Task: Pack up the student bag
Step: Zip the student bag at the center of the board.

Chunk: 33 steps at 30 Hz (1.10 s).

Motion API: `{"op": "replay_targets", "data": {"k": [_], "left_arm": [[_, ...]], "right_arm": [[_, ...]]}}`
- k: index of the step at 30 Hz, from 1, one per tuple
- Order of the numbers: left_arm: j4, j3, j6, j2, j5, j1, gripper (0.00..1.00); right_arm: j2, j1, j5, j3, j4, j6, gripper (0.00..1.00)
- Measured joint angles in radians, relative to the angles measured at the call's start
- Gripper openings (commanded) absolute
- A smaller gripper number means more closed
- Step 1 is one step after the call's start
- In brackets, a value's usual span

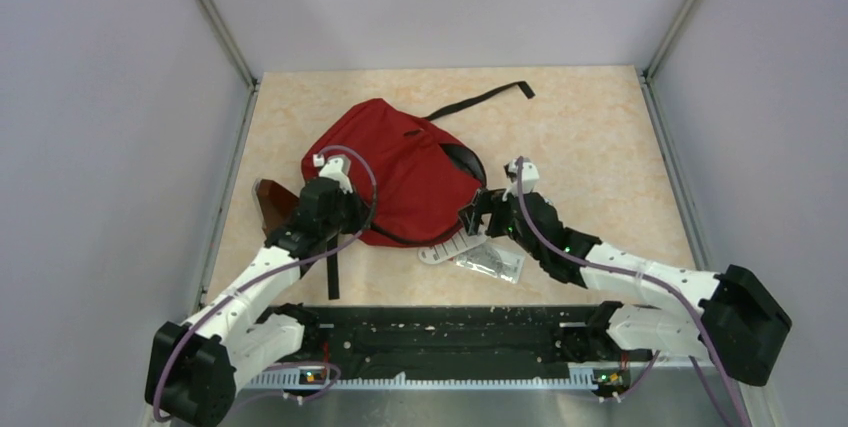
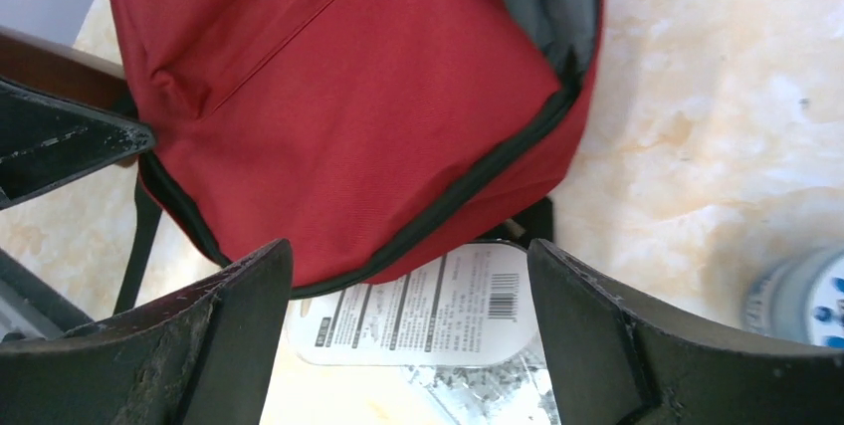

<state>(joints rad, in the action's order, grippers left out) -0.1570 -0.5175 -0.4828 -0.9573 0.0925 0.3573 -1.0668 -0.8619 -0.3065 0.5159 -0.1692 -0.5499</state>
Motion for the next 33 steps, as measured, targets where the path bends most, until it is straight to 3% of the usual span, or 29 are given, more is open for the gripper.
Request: {"op": "replay_targets", "data": {"k": [4,8,11,14,22,33], "left_arm": [[-0.004,0.000,-0.010,-0.001,0.006,0.034,0.00],[-0.022,-0.008,-0.018,-0.011,-0.013,0.109,0.00],[-0.041,-0.024,-0.034,-0.032,-0.048,0.165,0.00],[-0.047,-0.029,-0.074,-0.040,-0.096,0.209,0.00],[-0.010,-0.029,-0.166,-0.074,-0.170,0.314,0.00],[0.101,-0.111,-0.230,-0.296,-0.193,0.484,0.00]], "right_arm": [[-0.085,0.000,0.043,-0.014,-0.083,-0.024,0.79],[-0.224,0.000,0.064,-0.016,-0.148,-0.052,0.52],[-0.319,-0.004,0.085,-0.017,-0.181,-0.076,0.24],[-0.375,-0.009,0.103,-0.016,-0.222,-0.101,0.02],[-0.492,-0.016,0.118,-0.003,-0.327,-0.150,0.00],[-0.578,-0.028,0.125,0.026,-0.410,-0.184,0.00]]}}
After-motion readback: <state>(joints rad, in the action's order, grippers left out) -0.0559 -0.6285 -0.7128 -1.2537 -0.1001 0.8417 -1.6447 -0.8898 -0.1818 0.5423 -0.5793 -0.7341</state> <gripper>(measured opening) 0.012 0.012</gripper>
